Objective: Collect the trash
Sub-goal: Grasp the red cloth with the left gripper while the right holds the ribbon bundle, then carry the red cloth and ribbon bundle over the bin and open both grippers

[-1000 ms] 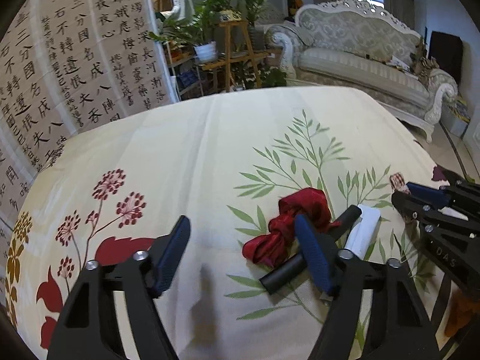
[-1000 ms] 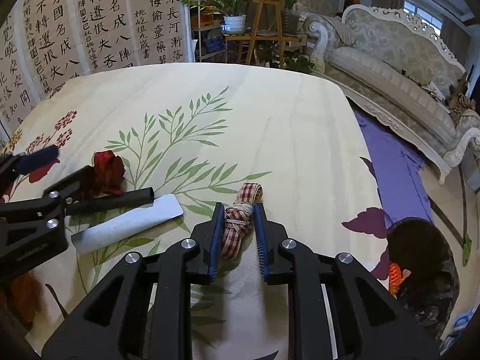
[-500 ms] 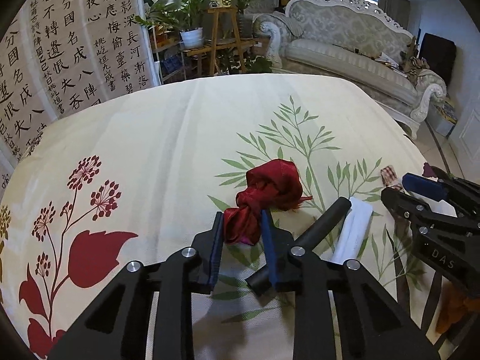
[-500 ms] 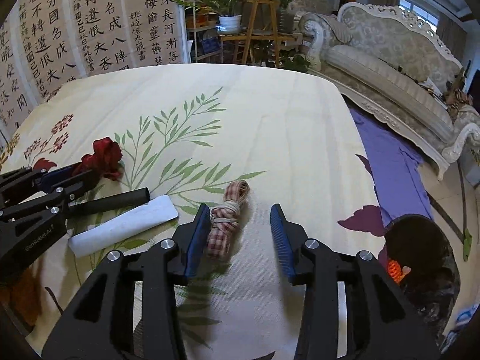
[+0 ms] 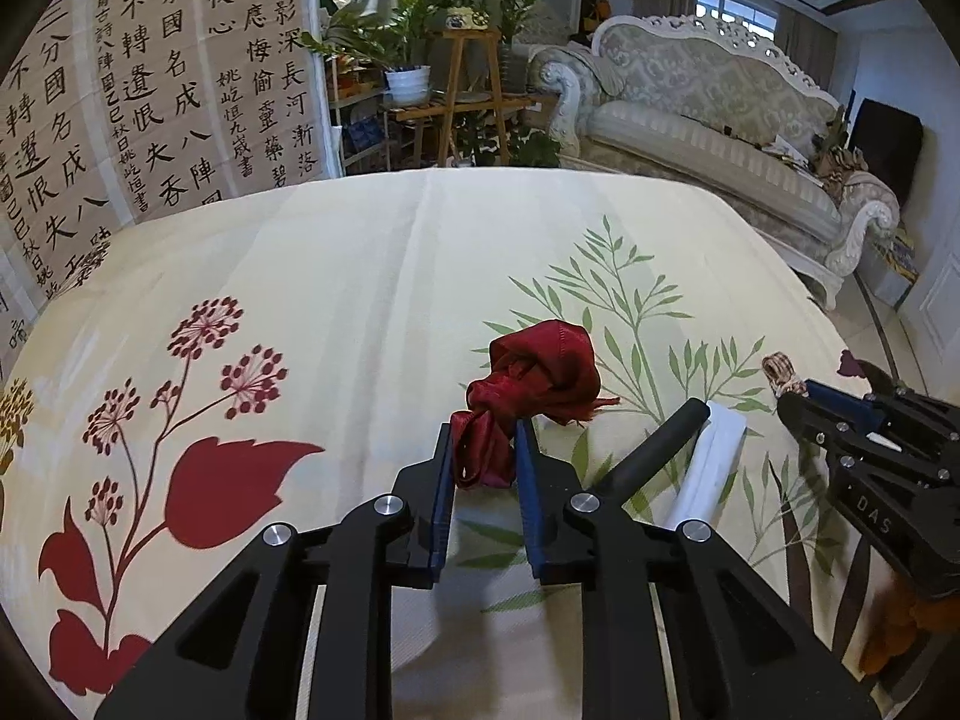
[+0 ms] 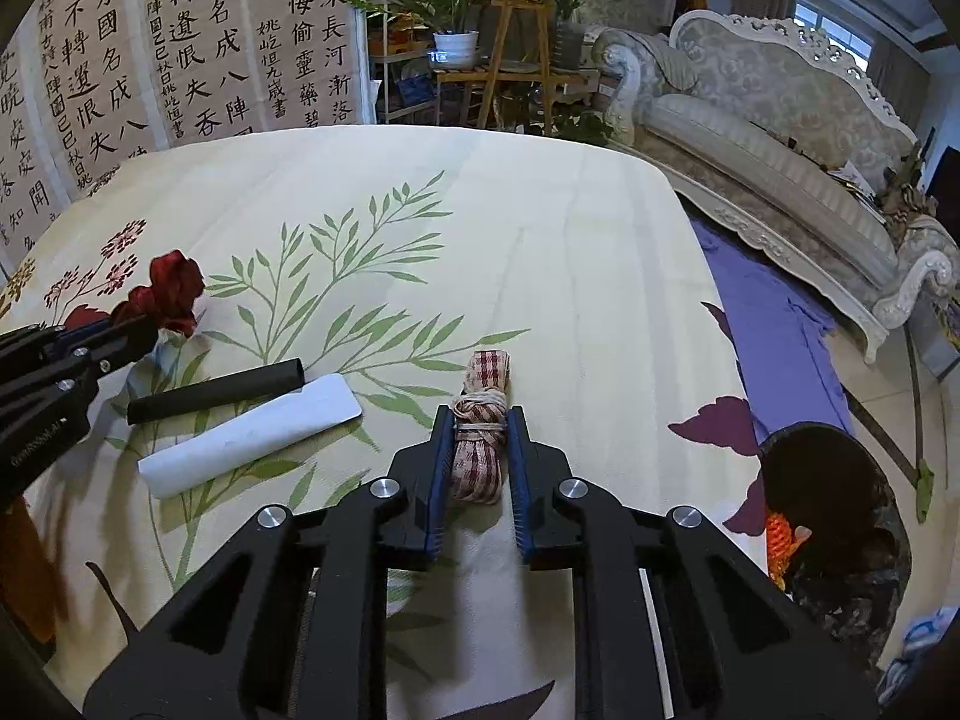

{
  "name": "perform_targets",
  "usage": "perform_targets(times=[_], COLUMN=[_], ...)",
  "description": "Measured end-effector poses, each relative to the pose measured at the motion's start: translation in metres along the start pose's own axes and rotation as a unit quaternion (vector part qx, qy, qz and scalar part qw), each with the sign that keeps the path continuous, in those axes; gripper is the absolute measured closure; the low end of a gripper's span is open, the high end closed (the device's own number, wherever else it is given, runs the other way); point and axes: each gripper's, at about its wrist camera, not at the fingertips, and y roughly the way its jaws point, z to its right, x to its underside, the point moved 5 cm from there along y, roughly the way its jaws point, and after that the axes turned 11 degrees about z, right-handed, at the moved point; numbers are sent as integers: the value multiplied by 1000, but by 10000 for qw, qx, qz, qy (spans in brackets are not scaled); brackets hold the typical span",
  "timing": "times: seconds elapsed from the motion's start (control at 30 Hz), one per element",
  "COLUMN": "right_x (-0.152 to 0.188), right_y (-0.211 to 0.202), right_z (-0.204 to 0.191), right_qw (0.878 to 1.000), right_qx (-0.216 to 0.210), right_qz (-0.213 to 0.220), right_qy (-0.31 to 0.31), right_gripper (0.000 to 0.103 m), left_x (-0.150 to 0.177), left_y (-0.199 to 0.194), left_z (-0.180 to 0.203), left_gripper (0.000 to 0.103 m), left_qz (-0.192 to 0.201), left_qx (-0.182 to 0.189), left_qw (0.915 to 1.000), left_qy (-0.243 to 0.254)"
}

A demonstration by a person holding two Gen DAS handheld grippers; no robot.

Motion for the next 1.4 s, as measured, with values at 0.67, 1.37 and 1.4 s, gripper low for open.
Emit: perform_targets(times=[0.67,1.37,1.4], right_x=[21,46,47], right_y=[-44,-111,-113], right_z=[-6,46,50], right_qw=[9995,9951,9947], right_qx=[-8,341,376], right_qz=[273,738,756], right_qy=[131,558,582], right_gripper=[86,86,86], left_x=[14,28,27], left_y=[-54,-94,-95], left_z=[2,75,81], left_gripper=[83,83,83], left_qz=[337,647,670], left_qx=[-211,104,153], left_qw=[9986,9975,9974], left_qy=[-338,-245,-216])
